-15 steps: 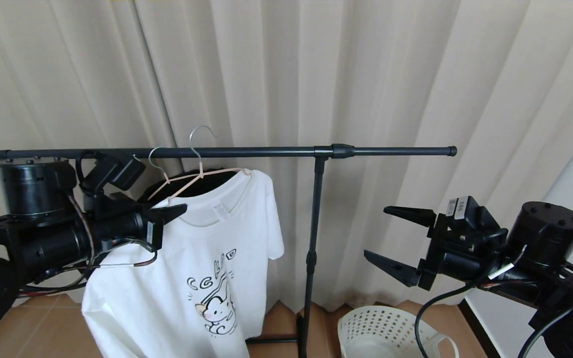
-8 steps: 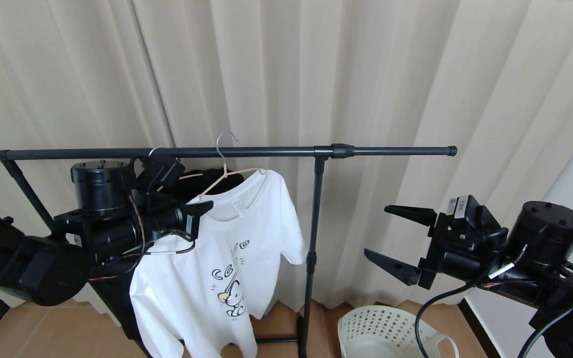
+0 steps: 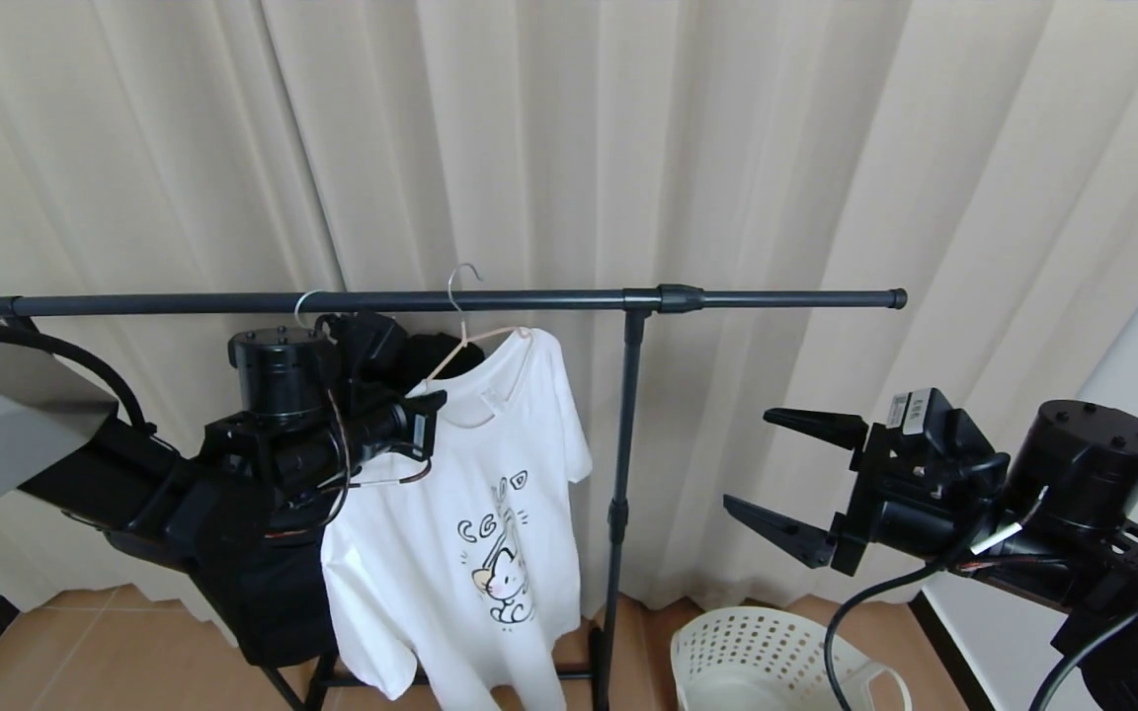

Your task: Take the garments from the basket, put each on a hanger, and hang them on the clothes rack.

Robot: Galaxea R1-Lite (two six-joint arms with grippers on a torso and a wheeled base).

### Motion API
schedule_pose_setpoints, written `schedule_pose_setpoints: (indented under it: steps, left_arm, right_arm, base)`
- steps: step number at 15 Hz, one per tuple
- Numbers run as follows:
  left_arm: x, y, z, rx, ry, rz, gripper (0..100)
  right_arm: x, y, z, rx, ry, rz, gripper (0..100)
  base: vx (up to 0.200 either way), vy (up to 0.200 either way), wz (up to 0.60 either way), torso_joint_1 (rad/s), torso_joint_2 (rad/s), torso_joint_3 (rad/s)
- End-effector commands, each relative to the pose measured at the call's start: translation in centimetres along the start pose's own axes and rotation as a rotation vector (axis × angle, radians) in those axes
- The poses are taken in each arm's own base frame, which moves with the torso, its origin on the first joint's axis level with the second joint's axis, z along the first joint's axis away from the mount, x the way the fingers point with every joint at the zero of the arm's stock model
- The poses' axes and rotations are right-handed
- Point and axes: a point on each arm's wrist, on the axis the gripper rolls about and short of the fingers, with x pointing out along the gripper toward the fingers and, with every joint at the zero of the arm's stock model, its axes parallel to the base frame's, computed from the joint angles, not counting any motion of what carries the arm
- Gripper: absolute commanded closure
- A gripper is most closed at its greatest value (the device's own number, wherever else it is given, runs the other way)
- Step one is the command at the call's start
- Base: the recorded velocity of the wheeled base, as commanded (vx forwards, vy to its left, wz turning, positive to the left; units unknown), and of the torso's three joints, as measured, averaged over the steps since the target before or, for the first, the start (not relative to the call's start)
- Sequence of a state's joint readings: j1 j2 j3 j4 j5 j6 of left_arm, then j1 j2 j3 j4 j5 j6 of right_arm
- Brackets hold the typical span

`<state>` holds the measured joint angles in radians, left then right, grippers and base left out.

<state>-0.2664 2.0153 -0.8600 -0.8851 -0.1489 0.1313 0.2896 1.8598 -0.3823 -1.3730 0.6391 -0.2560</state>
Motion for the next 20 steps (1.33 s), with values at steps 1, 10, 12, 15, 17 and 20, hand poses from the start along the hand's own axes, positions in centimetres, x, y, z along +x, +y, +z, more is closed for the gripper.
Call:
schedule_pose_setpoints:
  steps: [1, 10, 12, 15, 17, 20]
  left_arm:
    - [0.6, 0.0, -0.9, -0.005, 0.025, -0.004, 100]
    - [0.2, -0.4, -1.5, -0.019, 0.021, -0.012, 100]
    - [0.2, -0.5, -1.4, -0.017, -0.015, -0.008, 0]
    - [-1.2, -0.8, -0.8, -0.004, -0.047, -0.008, 0]
    - [-2.6, -1.2, -0.1, 0.001, -0.061, -0.014, 0]
    - [-5.4, -1.2, 1.3, -0.003, -0.065, -0.007, 0]
  right_arm:
    - [0.0, 0.0, 0.0, -0.001, -0.002, 0.001, 0]
    - [0.0, 0.0, 0.0, 0.000, 0.000, 0.001, 0]
    - [-0.1, 0.1, 0.1, -0.003, -0.004, 0.000, 0]
    - [-0.5, 0.2, 0.8, -0.016, -0.021, -0.004, 0]
    - [-0.8, 0.2, 1.5, -0.015, -0.037, -0.010, 0]
    - [-0.2, -0.4, 2.0, 0.021, -0.039, -0.077, 0]
  base:
    - [0.000, 0.000, 0.00, 0.000, 0.00, 0.000]
    - [0.000, 0.000, 0.00, 0.000, 0.00, 0.000]
    - [0.000, 0.000, 0.00, 0.000, 0.00, 0.000]
    - [0.000, 0.000, 0.00, 0.000, 0.00, 0.000]
    - [0.000, 0.000, 0.00, 0.000, 0.00, 0.000]
    - [0.000, 0.000, 0.00, 0.000, 0.00, 0.000]
